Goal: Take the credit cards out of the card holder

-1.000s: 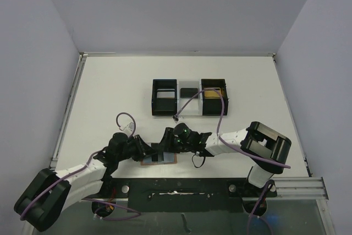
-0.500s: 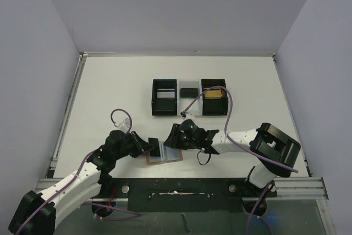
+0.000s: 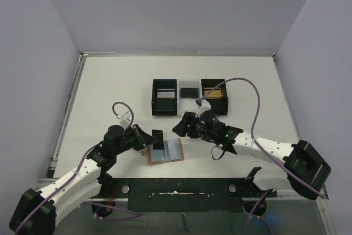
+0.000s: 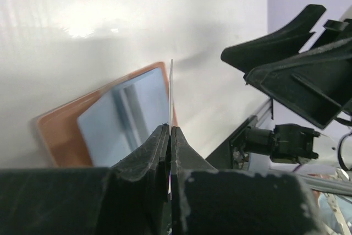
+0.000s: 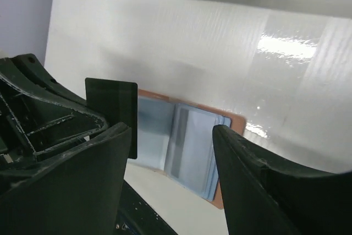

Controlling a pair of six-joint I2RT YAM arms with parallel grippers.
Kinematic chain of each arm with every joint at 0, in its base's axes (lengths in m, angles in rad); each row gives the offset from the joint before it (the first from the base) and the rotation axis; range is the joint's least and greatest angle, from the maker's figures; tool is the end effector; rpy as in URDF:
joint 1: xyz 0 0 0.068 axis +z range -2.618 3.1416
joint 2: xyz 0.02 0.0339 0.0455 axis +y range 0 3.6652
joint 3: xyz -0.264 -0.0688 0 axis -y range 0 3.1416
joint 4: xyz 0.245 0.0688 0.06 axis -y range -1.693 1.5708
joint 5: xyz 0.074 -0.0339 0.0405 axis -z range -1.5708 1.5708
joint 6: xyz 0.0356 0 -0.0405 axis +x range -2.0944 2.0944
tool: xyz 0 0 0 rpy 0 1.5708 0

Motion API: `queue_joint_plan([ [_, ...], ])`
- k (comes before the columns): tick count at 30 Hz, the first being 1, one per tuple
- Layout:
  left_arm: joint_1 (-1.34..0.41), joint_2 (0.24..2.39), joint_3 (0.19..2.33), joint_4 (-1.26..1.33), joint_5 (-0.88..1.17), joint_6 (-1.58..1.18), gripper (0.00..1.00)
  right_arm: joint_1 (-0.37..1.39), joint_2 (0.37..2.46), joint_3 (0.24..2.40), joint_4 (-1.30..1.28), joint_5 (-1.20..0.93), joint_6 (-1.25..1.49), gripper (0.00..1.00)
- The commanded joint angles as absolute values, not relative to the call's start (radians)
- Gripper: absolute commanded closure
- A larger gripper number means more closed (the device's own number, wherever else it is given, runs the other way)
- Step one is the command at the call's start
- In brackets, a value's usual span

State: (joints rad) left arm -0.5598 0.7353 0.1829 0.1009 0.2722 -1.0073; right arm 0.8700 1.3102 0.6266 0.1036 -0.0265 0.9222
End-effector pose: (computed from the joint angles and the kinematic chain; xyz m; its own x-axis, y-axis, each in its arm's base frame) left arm 0.1319 -0.0940 0.1659 -0.8032 -0.4576 -0.3815 0.0701 0.5632 -0.8233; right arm 0.1743 0.2081 0.2003 -0.8338 0.2472 -0.4937 -0.1886 0.7130 0.6754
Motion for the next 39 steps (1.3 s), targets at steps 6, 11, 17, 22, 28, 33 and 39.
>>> queue_joint_plan([
  [6,-0.561,0.866,0.234,0.564,0.425,-1.044,1.0,0.76,1.09,0.446,0.391,-0.175,0.877,0.29],
  [11,-0.569,0.92,0.232,0.733,0.465,-1.096,1.0,0.753,1.081,0.404,0.548,-0.248,0.893,0.3],
  [17,-0.58,0.963,0.216,0.878,0.526,-1.146,1.0,0.752,1.121,0.4,0.727,-0.381,0.924,0.38],
  [22,-0.591,0.994,0.21,0.984,0.551,-1.18,1.0,0.752,1.179,0.431,0.779,-0.45,0.944,0.51],
  [28,-0.6,1.005,0.222,1.006,0.57,-1.181,1.0,0.752,1.24,0.433,0.93,-0.537,1.001,0.68],
  [33,-0.605,1.002,0.22,1.006,0.578,-1.18,1.0,0.753,1.25,0.44,0.966,-0.563,1.011,0.75],
  [39,-0.607,0.989,0.215,0.996,0.583,-1.18,1.0,0.751,1.244,0.438,0.966,-0.567,1.007,0.84],
])
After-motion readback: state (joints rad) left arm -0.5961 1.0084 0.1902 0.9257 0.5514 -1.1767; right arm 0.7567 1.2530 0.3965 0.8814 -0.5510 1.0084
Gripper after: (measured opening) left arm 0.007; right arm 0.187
